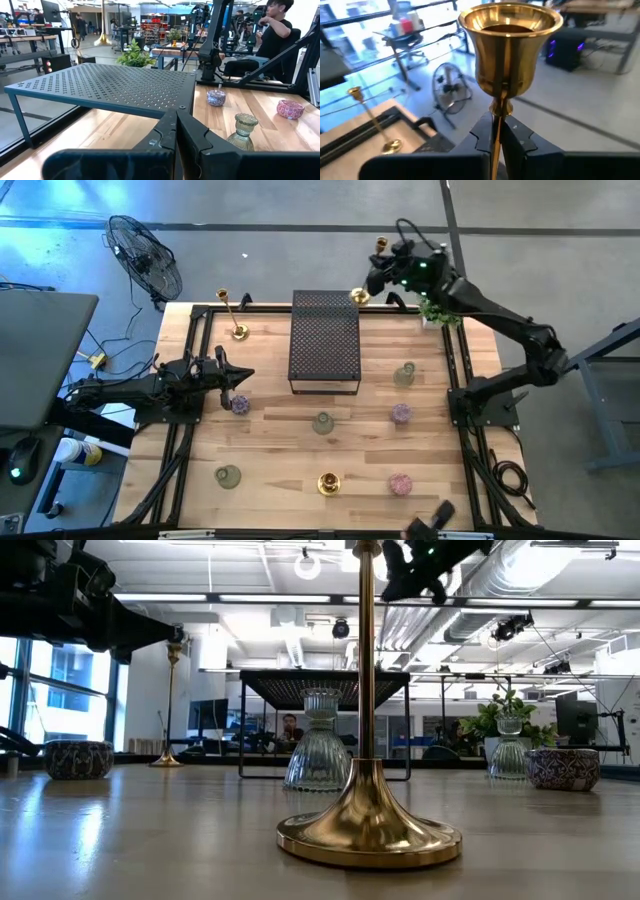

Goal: Pick & Place candle stick holders
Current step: Put the top right gold candle holder on the shelf

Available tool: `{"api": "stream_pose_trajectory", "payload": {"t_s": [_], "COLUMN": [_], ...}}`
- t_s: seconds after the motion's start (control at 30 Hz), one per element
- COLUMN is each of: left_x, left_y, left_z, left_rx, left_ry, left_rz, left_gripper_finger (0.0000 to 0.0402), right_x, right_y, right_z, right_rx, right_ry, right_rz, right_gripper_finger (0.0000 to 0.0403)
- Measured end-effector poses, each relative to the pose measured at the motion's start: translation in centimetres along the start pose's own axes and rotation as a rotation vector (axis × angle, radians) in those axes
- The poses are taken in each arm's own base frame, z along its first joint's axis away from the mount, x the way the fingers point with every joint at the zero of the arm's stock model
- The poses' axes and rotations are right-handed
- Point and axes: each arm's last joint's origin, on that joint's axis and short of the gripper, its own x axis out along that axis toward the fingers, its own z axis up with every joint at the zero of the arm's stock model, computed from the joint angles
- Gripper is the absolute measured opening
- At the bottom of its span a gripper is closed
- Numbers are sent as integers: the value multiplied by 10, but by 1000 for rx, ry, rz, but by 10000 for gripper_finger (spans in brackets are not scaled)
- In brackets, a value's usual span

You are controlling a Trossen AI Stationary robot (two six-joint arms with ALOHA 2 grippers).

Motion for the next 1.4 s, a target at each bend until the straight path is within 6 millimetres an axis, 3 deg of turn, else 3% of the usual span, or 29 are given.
{"api": "stream_pose_trajectory", "payload": {"t_s": [0.2,0.37,0.53,1.4], "left_x": [0,0,0,0], "left_y": [0,0,0,0], "left_z": [0,-3,-4,-4], "left_rx": [0,2,4,2], "left_ry": [1,34,45,44], "left_rz": [0,1,-1,-6], "left_gripper_finger": [0,0,0,0], "right_x": [32,47,60,68], "right_y": [6,9,9,9], "right_z": [-6,1,-4,-9], "right_rx": [-12,-34,-57,-75], "right_ry": [55,78,121,121], "right_rz": [9,-4,-12,-25], "right_gripper_finger": [12,13,15,16]}}
